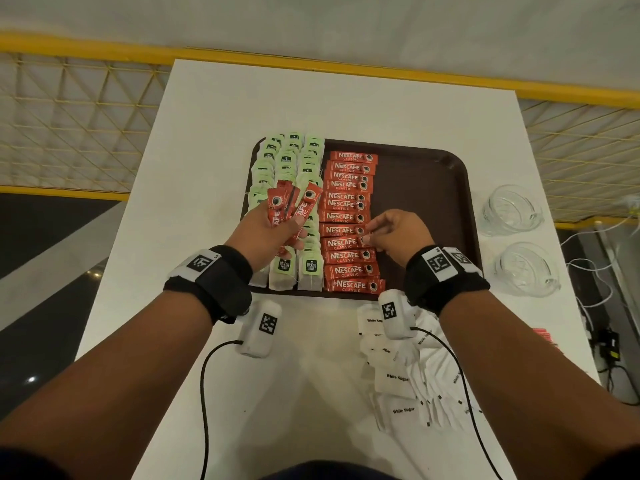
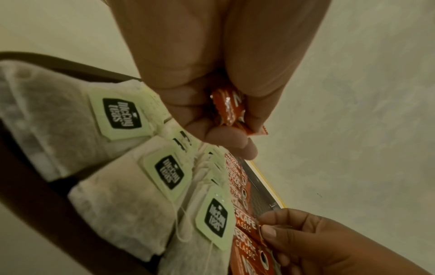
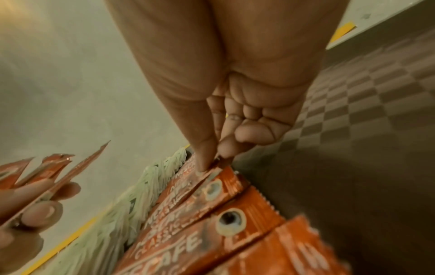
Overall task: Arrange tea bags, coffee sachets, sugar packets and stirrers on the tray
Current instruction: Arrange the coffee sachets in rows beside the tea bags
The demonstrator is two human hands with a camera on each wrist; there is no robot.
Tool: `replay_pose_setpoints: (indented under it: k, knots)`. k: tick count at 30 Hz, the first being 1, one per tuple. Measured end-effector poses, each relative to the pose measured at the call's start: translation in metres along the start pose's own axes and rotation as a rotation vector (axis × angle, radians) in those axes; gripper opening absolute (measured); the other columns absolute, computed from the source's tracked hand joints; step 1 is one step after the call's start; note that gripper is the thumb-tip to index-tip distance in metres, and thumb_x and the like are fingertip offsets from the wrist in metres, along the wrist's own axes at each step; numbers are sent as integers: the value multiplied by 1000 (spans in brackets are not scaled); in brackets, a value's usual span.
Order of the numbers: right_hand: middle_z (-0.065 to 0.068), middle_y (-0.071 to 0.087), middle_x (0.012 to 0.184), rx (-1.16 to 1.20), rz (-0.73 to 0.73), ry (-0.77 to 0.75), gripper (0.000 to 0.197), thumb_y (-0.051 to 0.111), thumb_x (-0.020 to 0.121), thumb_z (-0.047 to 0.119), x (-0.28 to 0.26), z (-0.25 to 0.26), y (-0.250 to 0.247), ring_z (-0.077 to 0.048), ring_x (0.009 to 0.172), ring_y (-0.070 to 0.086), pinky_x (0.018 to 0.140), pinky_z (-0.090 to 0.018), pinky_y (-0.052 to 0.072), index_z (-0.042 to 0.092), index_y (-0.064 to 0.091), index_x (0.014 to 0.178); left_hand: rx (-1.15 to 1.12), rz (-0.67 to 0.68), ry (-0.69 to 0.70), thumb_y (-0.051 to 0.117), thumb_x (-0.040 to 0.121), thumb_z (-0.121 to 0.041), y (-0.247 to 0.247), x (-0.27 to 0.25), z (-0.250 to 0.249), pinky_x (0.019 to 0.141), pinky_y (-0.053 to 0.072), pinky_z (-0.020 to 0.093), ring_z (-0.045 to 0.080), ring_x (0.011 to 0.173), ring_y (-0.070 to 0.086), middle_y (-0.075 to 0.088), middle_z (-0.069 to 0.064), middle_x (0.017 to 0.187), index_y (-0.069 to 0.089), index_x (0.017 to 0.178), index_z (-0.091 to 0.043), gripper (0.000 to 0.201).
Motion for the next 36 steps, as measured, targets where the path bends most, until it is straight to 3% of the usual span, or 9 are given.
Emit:
replay_pose_setpoints:
  k: [7,10,13,16,19,22,27,31,36]
  knots:
    - [5,62,91,-129,-142,-131,18,66,89,39,-5,17,-9,-11,84,59,74,-27,49,23,60,97,73,68,-41,66,92,-28,8,0,-4,56,53,23,15,73,73,75,4,92,60,107,-11,23]
    - [6,65,90,-52,-2,-266,22,57,93,45,-13,45,-8,-11,82,62,76,-27,51,24,64,95,108,124,-59,69,89,-30,16,-2,-7,55,52,24,16,74,73,76,-2,90,60,102,-21,18]
    - [5,68,82,-59,95,-342,12,66,90,32,-18,59,-6,-9,75,64,74,-26,53,21,70,92,115,158,-58,70,88,-31,24,-2,-10,53,52,23,16,72,73,76,-3,88,60,98,-25,15]
    - [2,69,77,55,128,-279,6,68,90,20,-14,51,-9,-6,65,64,67,-22,54,16,70,92,95,141,-39,66,91,-33,22,0,-14,53,53,23,17,70,73,75,-2,86,61,99,-21,15]
    - [-6,72,83,270,46,-138,6,67,90,15,-6,31,-19,-12,70,67,70,-24,57,13,69,95,27,56,-55,60,95,-33,10,4,-12,51,51,24,17,63,68,75,4,89,60,109,-15,22]
    - [-9,72,86,357,-20,-15,4,67,90,13,0,13,-20,-17,76,68,73,-27,58,12,69,94,57,-35,-31,59,95,-39,-4,5,-7,46,46,26,14,51,57,69,4,74,56,101,-20,20]
    - [2,71,89,189,-55,5,6,69,89,21,8,9,-6,-7,71,62,60,-20,47,17,70,93,56,-19,-27,57,93,-49,-5,6,-5,42,38,24,12,46,45,56,-1,63,53,100,-18,33]
    - [4,69,89,100,-116,4,8,74,84,24,14,9,1,-10,82,64,71,-26,49,20,67,84,-47,15,-115,52,94,-54,0,6,-6,42,33,22,11,47,43,54,-2,64,53,101,-19,36]
    - [3,66,94,-8,-148,8,18,77,81,29,17,7,-1,-13,85,62,66,-24,45,21,63,89,-232,69,-245,35,100,-37,6,6,-3,41,32,20,15,48,44,56,3,64,55,102,-11,32]
Point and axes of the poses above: each hand's wrist, its own x-axis towards the middle knuckle, its own y-axis out of the palm, z = x × y, the point moved 5 cm from there along x, towards the middle knuckle
